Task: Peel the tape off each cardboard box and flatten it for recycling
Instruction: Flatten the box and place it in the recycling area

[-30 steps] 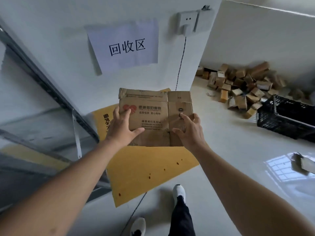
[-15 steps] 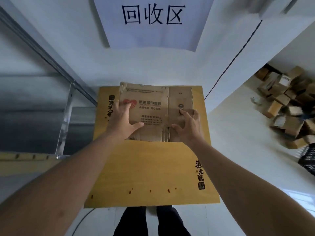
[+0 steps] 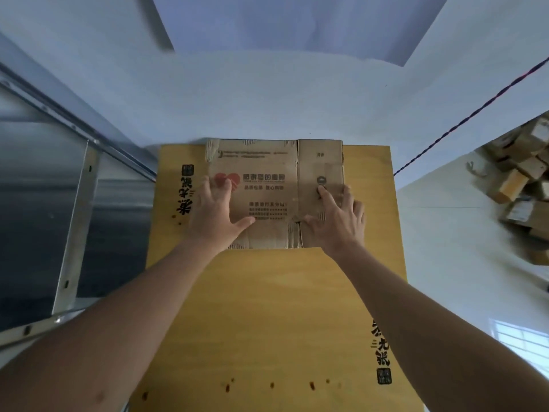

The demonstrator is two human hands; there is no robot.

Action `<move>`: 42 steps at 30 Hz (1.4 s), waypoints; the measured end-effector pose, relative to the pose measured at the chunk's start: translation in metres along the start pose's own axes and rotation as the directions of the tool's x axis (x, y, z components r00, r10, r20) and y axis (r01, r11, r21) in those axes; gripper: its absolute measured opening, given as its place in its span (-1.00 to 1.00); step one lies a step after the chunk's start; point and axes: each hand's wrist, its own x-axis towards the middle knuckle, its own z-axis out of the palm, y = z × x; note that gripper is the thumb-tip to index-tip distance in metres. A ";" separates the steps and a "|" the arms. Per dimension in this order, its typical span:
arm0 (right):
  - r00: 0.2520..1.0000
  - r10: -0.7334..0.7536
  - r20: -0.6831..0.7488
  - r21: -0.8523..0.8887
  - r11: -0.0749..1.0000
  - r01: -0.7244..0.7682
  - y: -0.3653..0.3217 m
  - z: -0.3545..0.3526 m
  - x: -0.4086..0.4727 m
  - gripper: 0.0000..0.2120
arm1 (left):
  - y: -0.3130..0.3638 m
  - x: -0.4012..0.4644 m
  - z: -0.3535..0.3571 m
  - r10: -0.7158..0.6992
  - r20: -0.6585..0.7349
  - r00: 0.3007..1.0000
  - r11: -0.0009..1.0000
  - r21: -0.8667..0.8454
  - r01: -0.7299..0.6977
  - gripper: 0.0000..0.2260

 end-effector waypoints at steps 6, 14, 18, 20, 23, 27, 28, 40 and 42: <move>0.987 -0.159 0.004 -0.125 0.979 0.158 -0.003 0.006 -0.002 -0.33 | 0.007 0.005 -0.002 0.309 0.034 0.950 0.944 0.108 -0.311 -0.35; 0.991 -0.063 0.121 -0.076 0.994 0.073 -0.027 -0.020 -0.002 -0.33 | 0.022 0.017 -0.038 0.287 0.191 0.939 0.947 0.092 -0.308 -0.33; 0.991 -0.111 0.069 -0.028 0.993 0.113 -0.045 -0.042 -0.021 -0.49 | 0.027 0.001 -0.060 0.344 0.157 0.926 0.928 0.093 -0.361 -0.32; 0.986 -0.165 0.027 -0.007 0.986 0.166 -0.056 -0.056 -0.036 -0.54 | 0.029 -0.014 -0.073 0.373 0.114 0.921 0.920 0.087 -0.383 -0.34; 0.968 -0.248 -0.029 -0.026 0.969 0.247 -0.072 -0.081 -0.063 -0.54 | 0.032 -0.040 -0.096 0.418 0.061 0.906 0.894 0.146 -0.423 -0.38; 0.939 -0.333 -0.083 -0.061 0.943 0.329 -0.091 -0.115 -0.100 -0.50 | 0.033 -0.079 -0.134 0.471 -0.025 0.882 0.871 0.175 -0.460 -0.43; 0.932 -0.349 -0.093 -0.067 0.937 0.344 -0.095 -0.123 -0.110 -0.49 | 0.033 -0.091 -0.144 0.471 -0.041 0.881 0.872 0.172 -0.458 -0.44; 0.801 -0.579 -0.149 -0.145 0.814 0.562 -0.132 -0.196 -0.269 -0.37 | 0.001 -0.291 -0.218 0.337 -0.328 0.883 0.937 0.210 -0.280 -0.50; 0.759 -0.631 -0.163 -0.170 0.775 0.608 -0.143 -0.205 -0.299 -0.38 | -0.006 -0.327 -0.228 0.289 -0.380 0.878 0.953 0.197 -0.229 -0.47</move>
